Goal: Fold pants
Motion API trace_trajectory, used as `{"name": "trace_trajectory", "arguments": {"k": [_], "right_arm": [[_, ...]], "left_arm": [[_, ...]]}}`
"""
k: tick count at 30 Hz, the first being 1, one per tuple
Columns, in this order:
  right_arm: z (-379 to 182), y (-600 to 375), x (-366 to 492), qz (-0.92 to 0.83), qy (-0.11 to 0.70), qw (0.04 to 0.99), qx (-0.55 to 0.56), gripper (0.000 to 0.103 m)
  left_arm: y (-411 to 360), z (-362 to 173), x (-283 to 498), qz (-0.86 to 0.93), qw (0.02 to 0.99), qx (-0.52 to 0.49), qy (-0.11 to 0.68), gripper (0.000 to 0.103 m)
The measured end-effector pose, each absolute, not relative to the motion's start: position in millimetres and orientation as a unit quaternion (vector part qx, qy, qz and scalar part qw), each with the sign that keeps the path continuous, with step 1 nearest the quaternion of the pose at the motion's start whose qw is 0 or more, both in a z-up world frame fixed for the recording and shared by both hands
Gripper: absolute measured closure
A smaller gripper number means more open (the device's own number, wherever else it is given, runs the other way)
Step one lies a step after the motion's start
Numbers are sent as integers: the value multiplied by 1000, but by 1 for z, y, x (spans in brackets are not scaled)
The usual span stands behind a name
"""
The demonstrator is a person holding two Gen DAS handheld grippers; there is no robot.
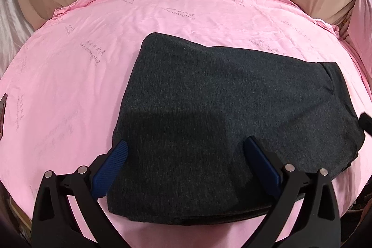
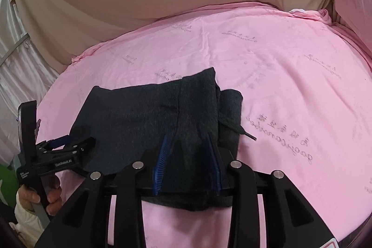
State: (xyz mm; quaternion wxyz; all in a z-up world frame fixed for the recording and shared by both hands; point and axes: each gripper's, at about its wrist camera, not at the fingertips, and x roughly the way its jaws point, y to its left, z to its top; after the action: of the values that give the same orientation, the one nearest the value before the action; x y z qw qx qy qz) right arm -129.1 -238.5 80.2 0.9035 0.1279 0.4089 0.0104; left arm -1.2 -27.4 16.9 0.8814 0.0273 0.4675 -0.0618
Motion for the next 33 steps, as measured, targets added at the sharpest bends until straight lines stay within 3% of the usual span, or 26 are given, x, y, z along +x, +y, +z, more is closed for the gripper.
{"name": "trace_trajectory", "arguments": {"k": [4,6,8,11,14,17,18,19,22,23,24,26,33], "right_arm": [[64,-246,-148,20,423,892,160,60],[58,-244,-149,27,423,890,168,51],[55,-244,-149,27,422,892,162,49],[59,-239,-145,25,415,898,145,71],[76,-235,-144,48,405,902,140,75],[81,-236,-140,53,414,898,142,69],[79,-236,-137,50,421,895,141,58],[76,-238,-134,44,426,893,141,55],[53,-242,-124,36,450,879,153,54],[48,-243,-124,40,449,877,166,57],[47,-244,-124,47,445,877,177,71],[58,-238,-120,66,439,876,188,85],[202,-150,-113,212,291,925,120,89]], "left_arm": [[-25,20,-13,-68,880,24,470,5],[-23,22,-20,-70,881,26,467,5],[-22,24,-25,-69,881,26,467,5],[-21,24,-27,-69,881,25,468,5],[-19,25,-29,-67,880,21,469,5],[-18,26,-31,-67,881,21,467,5],[-17,27,-32,-67,882,20,467,5],[-15,27,-33,-69,882,18,467,5],[-13,28,-35,-72,882,16,465,5],[-12,29,-36,-74,882,14,465,5],[-9,30,-37,-75,883,11,464,5],[-4,34,-39,-77,885,5,459,5],[42,71,-41,-38,908,-45,415,5]]}}
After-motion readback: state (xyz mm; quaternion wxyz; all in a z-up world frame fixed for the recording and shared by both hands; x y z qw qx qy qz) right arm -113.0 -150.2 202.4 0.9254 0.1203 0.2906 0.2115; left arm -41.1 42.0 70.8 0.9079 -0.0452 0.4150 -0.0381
